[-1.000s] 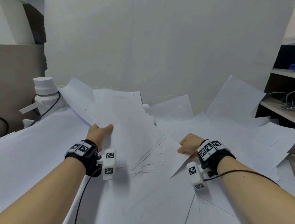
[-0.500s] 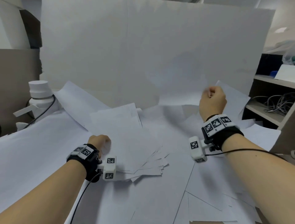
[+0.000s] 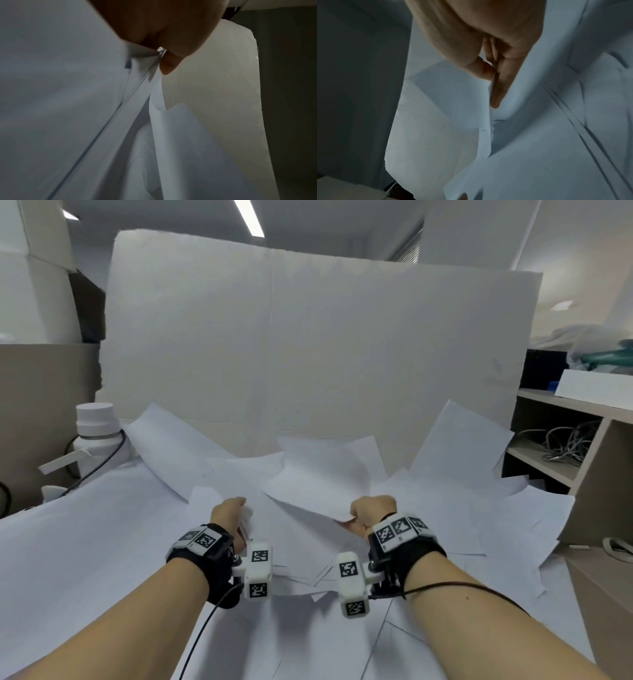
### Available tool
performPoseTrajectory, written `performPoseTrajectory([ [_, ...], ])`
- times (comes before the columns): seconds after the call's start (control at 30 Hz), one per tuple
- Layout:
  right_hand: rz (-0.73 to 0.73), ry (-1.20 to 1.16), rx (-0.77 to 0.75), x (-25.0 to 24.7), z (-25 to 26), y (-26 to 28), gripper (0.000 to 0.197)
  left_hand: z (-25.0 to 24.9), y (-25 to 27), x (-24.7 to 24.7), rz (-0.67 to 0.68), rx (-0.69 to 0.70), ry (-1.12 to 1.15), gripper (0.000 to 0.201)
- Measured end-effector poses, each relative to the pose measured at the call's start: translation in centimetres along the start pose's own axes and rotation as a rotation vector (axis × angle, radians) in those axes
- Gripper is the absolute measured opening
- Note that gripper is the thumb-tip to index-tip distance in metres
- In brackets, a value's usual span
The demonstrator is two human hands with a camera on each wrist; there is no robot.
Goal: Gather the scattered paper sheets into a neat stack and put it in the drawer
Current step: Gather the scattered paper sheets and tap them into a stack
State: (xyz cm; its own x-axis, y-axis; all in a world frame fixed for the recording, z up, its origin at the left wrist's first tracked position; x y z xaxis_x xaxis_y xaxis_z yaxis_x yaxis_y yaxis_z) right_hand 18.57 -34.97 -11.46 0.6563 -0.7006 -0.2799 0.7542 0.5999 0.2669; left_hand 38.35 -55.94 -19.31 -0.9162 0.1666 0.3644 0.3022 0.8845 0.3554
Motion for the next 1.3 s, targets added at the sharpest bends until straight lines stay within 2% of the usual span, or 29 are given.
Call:
performPoseTrajectory([
  [0.03,0.08,-0.118,-0.001,0.7,-0.7,0.0,0.014,0.1,0.1,0.4,0.021,-0.011,0.034,0.044],
  [0.1,0.161,-0.315,0.112,2.3,-2.2,1.3,0.017,0.4,0.3,0.6,0.061,-0.018,0.079,0.064],
  [0.2,0.316,-0.203,0.188,4.4,-3.8,3.1,0.014,3.1,-3.9,-0.4,0.09,-0.064,-0.003,0.101],
  [0.23,0.35,-0.147,0.198,4.9,-4.3,3.1,0.014,3.7,-4.4,-0.5,0.099,-0.08,-0.056,0.104],
  [0.3,0.401,-0.051,0.214,5.8,-5.5,3.1,0.02,4.0,-4.3,-1.0,0.066,-0.049,-0.108,0.078],
  [0.37,0.419,-0.048,0.217,6.4,-6.0,3.0,0.024,2.6,-0.1,-0.4,0.033,-0.027,-0.228,0.05],
  [0.43,0.44,-0.018,0.239,6.9,-6.6,3.3,0.023,2.1,0.9,-0.5,-0.01,0.008,-0.369,0.04],
  [0.5,0.469,0.069,0.237,7.0,-7.0,3.4,0.021,1.5,1.4,-0.5,-0.04,0.056,-0.522,0.036],
  [0.57,0.423,0.137,0.222,6.1,-6.7,3.2,0.022,0.7,1.9,-0.7,-0.048,0.113,-0.605,0.037],
  [0.7,0.075,0.232,0.098,1.4,-4.2,0.2,0.02,-0.8,1.8,-1.4,-0.026,0.199,-0.681,0.037],
  [0.77,-0.027,0.349,0.03,-0.1,-3.1,-1.3,0.032,-1.9,1.8,-1.4,0.029,0.237,-0.612,0.038],
  [0.97,-0.009,0.529,-0.125,-0.6,-0.5,-3.1,0.078,-4.4,2.9,0.2,0.258,0.324,-0.389,0.051],
  [1.03,0.017,0.552,-0.157,-0.6,0.4,-3.3,0.095,-5.2,3.7,1.1,0.319,0.334,-0.349,0.048],
  [1.13,0.054,0.386,-0.141,-1.2,1.1,-3.6,0.109,-7.0,5.0,2.4,0.372,0.349,-0.324,0.036],
  [1.2,0.038,0.151,-0.154,-1.7,1.7,-4.1,0.097,-8.1,5.3,2.9,0.388,0.368,-0.298,0.032],
  [1.27,0.06,-0.058,-0.224,-1.5,2.6,-3.7,0.06,-8.6,5.3,3.1,0.385,0.371,-0.278,0.034],
  [1.3,0.067,-0.124,-0.268,-1.4,3.4,-3.3,0.05,-8.8,5.3,3.3,0.385,0.372,-0.268,0.036],
])
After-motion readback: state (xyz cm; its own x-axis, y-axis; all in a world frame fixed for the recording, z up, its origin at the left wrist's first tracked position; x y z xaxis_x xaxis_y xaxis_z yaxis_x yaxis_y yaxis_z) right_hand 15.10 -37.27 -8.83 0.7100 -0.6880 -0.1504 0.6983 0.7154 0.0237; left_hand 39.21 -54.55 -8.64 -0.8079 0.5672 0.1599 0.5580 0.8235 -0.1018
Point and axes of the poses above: each hand's wrist, its own y-axis away from the middle knuckle, its own x-axis out of the palm, z = x × y, the point moved 8 cm from there along -y, towards the middle knuckle, and after that the axes turned 5 degrees about y, right-handed, at the moved point
